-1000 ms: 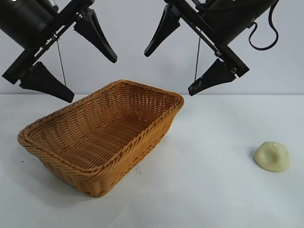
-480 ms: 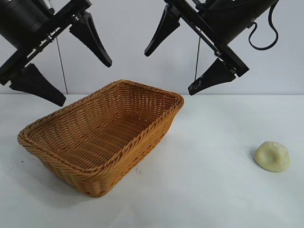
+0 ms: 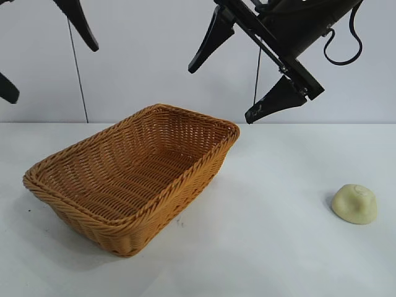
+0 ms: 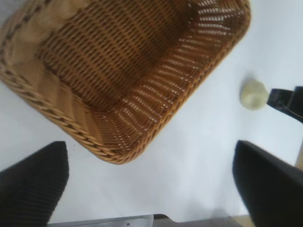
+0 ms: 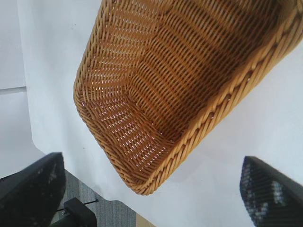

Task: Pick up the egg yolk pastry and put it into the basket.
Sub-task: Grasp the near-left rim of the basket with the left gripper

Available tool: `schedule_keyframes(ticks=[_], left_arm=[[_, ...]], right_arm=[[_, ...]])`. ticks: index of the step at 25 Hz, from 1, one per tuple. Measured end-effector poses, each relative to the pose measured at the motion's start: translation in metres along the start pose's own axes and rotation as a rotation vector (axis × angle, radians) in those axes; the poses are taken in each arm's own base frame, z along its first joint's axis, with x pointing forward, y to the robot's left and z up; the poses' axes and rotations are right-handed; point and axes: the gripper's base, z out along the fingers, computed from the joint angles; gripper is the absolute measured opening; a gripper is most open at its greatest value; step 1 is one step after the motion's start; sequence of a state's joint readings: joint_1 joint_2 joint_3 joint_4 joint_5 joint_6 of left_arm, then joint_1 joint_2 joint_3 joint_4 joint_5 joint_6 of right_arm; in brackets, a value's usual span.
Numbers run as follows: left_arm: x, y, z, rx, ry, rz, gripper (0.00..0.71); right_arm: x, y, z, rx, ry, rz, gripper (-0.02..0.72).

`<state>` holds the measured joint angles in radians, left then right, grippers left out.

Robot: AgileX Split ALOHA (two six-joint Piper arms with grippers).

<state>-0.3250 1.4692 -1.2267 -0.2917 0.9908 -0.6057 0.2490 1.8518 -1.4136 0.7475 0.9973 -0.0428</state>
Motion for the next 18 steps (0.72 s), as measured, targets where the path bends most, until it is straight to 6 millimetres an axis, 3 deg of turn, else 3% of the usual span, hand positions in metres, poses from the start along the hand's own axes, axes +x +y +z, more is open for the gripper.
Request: schedule_keyframes(ticks=[7,13,18], left_arm=[[0.032,0.017,0.035,-0.13,0.03,-0.173,0.689],[0.037,0.032,0.056,-0.115,-0.019,-0.278,0.689],[0.036,0.034,0.06,-0.088,-0.048,-0.33,0.689]], right_arm=[[-0.001,0.0,0.0,-0.001,-0.007,0.001,0.694],[-0.001,0.0,0.0,-0.001,-0.009,0.001,0.694],[-0.001,0.0,0.0,-0.003,-0.01,0.002,0.694]])
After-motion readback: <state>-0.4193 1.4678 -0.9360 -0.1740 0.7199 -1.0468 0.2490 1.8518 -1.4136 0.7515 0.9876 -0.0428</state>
